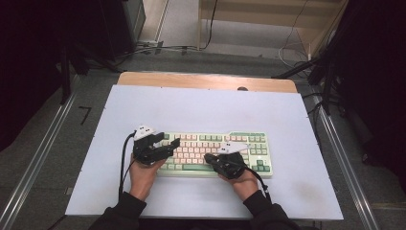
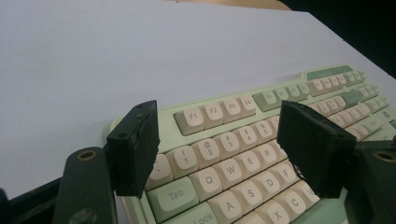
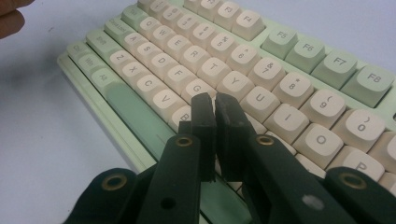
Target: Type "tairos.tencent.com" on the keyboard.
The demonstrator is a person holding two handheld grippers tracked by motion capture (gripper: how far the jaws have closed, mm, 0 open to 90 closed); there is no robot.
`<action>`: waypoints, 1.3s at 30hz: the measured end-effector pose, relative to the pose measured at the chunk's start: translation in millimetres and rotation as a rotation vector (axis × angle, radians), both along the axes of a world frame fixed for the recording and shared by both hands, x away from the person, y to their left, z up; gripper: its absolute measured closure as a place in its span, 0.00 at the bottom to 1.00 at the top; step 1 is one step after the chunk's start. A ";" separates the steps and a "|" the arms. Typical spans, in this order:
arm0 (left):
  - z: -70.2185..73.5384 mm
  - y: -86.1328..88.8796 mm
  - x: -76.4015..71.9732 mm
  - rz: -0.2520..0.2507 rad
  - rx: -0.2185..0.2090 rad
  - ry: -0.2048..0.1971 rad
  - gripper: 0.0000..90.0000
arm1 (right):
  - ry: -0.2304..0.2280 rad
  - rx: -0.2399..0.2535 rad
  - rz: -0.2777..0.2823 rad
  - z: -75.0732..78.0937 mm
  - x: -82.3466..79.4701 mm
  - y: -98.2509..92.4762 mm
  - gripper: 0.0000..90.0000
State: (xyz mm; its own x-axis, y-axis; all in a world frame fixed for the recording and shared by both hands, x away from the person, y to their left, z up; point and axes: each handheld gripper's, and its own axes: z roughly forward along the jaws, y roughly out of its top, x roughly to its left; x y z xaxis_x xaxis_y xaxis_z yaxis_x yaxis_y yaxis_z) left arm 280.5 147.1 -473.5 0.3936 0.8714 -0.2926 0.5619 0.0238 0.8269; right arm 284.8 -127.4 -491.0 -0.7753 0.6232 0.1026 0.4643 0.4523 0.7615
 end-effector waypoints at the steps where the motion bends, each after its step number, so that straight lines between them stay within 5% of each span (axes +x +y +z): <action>1: -0.2 -0.3 0.1 0.001 -0.001 0.001 0.33 | -0.002 -0.002 0.001 0.0 -0.2 0.1 0.94; 39: -0.6 -1.8 -0.5 -0.006 0.005 0.005 0.33 | -0.004 -0.024 0.005 -3.4 -1.4 2.8 0.97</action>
State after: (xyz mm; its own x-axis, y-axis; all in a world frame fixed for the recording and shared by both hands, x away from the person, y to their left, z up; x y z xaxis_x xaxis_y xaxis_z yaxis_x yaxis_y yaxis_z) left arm 280.0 145.4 -474.2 0.3975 0.8706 -0.2901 0.5660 0.0163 0.8242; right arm 283.4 -124.6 -494.4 -0.7785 0.6219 0.0846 0.4589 0.4721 0.7526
